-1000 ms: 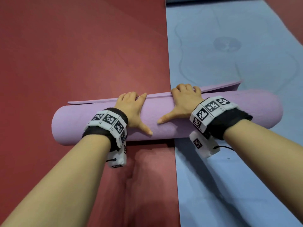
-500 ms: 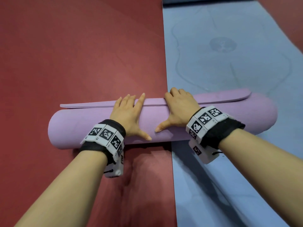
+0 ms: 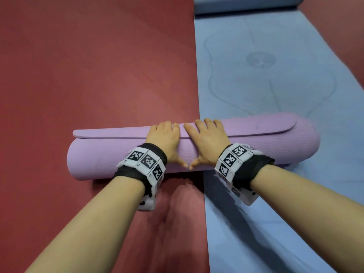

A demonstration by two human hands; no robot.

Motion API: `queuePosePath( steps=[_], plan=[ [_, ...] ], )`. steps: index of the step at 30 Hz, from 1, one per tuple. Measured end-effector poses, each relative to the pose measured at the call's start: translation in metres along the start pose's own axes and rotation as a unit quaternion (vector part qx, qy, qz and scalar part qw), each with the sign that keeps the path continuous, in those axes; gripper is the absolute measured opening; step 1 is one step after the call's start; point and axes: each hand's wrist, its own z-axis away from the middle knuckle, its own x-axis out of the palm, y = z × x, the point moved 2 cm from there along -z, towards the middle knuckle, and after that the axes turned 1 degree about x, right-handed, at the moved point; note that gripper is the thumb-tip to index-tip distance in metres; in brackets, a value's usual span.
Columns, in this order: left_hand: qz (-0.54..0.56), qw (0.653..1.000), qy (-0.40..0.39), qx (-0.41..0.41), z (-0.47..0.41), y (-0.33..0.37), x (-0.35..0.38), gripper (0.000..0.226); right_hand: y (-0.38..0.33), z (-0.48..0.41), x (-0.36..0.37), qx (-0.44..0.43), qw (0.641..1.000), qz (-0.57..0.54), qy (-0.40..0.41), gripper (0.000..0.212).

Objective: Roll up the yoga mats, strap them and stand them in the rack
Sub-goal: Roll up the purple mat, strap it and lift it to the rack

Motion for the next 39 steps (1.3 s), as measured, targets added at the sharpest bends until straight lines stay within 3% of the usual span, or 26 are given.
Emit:
queuePosePath(
  steps=[3, 9, 16, 19, 22, 23, 24, 25, 26, 28, 29, 31, 34, 36, 39],
  plan=[
    [0.006, 1.0, -0.013, 0.023, -0.007, 0.017, -0.001, 0.129, 0.021, 0.013, 0.001, -0.026, 1.0, -0.012, -0.009, 0.128],
    [-0.003, 0.997, -0.077, 0.002, -0.013, 0.025, -0.006, 0.145, 0.048, 0.033, 0.004, 0.043, 0.997, 0.052, -0.038, 0.139],
    [-0.037, 0.999, 0.032, 0.007, 0.013, 0.031, -0.013, 0.115, 0.053, 0.035, 0.0, -0.02, 0.997, 0.07, 0.012, 0.126],
    [-0.011, 0.999, 0.023, -0.046, 0.039, 0.048, -0.009, 0.111, 0.053, 0.037, -0.006, -0.076, 0.994, 0.079, -0.001, 0.122],
    [0.046, 0.992, 0.006, -0.119, 0.049, 0.063, -0.001, 0.111, 0.047, 0.051, 0.01, 0.035, 0.999, -0.019, 0.031, 0.101],
    [0.066, 0.989, -0.003, -0.136, 0.05, 0.062, 0.0, 0.112, 0.046, 0.059, 0.021, 0.119, 0.984, -0.117, 0.059, 0.096],
    [0.09, 0.985, -0.014, -0.147, 0.05, 0.059, 0.001, 0.112, 0.044, 0.071, 0.028, 0.211, 0.942, -0.247, 0.081, 0.092],
    [0.115, 0.981, -0.027, -0.153, 0.049, 0.052, 0.002, 0.113, 0.041, 0.081, 0.038, 0.295, 0.863, -0.4, 0.089, 0.092],
    [0.151, 0.976, -0.049, -0.149, 0.049, 0.043, 0.005, 0.116, 0.035, 0.091, 0.048, 0.356, 0.751, -0.552, 0.072, 0.094],
    [0.257, 0.952, -0.121, -0.114, 0.06, 0.025, 0.017, 0.127, 0.005, 0.105, 0.066, 0.39, 0.506, -0.769, -0.031, 0.101],
    [0.314, 0.932, -0.153, -0.092, 0.067, 0.017, 0.022, 0.134, -0.014, 0.108, 0.07, 0.374, 0.437, -0.814, -0.081, 0.108],
    [0.375, 0.903, -0.197, -0.073, 0.084, 0.007, 0.03, 0.14, -0.047, 0.106, 0.071, 0.341, 0.399, -0.841, -0.134, 0.123],
    [0.35, 0.912, -0.197, -0.083, 0.093, 0.001, 0.035, 0.13, -0.072, 0.094, 0.07, 0.384, 0.354, -0.849, -0.082, 0.126],
    [0.351, 0.912, -0.193, -0.088, 0.094, 0.005, 0.031, 0.122, -0.07, 0.091, 0.067, 0.407, 0.38, -0.828, -0.066, 0.119],
    [0.389, 0.888, -0.223, -0.106, 0.105, 0.004, 0.024, 0.113, -0.068, 0.091, 0.062, 0.399, 0.468, -0.784, -0.086, 0.129]
  ],
)
